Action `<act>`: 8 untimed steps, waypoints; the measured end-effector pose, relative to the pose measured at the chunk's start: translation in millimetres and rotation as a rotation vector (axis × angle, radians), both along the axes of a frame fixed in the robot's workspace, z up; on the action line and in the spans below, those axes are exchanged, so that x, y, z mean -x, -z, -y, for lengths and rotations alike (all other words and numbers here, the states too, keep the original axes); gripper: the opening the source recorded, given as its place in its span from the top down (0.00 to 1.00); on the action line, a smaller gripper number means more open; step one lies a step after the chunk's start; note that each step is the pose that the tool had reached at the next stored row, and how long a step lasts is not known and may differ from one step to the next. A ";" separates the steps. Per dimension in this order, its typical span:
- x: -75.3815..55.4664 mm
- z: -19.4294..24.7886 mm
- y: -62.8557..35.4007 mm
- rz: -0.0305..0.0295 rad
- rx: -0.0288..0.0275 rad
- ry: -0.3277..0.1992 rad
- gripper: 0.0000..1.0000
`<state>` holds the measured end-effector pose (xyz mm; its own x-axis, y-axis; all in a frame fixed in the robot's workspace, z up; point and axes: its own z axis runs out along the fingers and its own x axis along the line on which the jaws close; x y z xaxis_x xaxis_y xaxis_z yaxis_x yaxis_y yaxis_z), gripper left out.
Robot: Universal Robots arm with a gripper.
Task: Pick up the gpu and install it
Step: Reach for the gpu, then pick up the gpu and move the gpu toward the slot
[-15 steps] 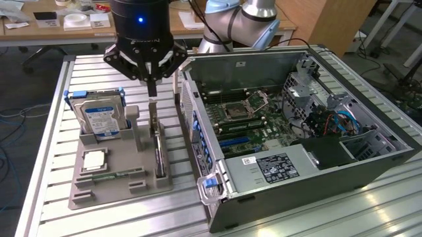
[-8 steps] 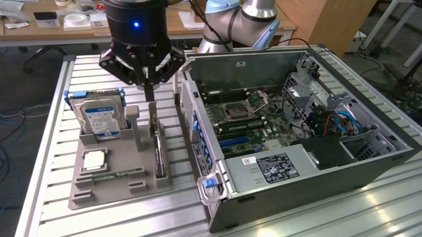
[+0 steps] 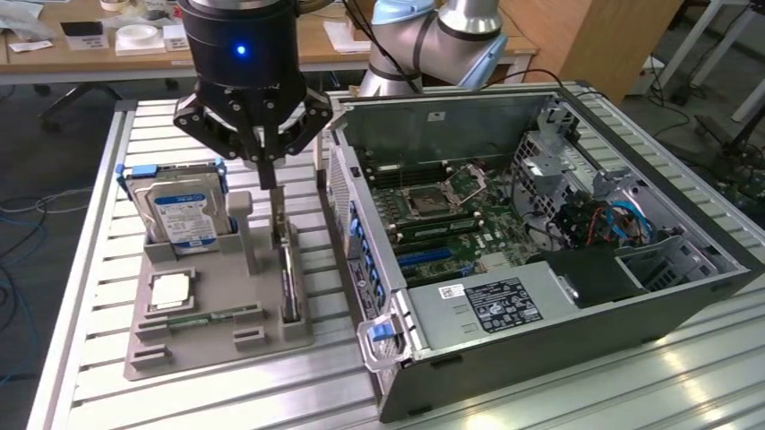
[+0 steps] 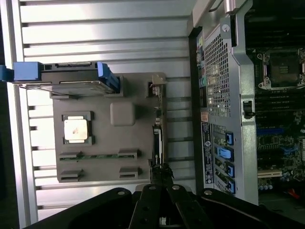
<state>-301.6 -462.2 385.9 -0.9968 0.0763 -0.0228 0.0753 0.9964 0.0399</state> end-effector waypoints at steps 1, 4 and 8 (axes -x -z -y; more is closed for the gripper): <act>0.5 0.5 0.2 0.0000 0.0000 0.000 0.89; 2.3 2.1 0.9 -0.0004 0.0000 0.000 0.89; 2.4 2.1 1.0 -0.0005 0.0000 0.000 0.89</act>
<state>-303.9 -464.2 384.9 -0.9968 0.0764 -0.0222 0.0755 0.9964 0.0398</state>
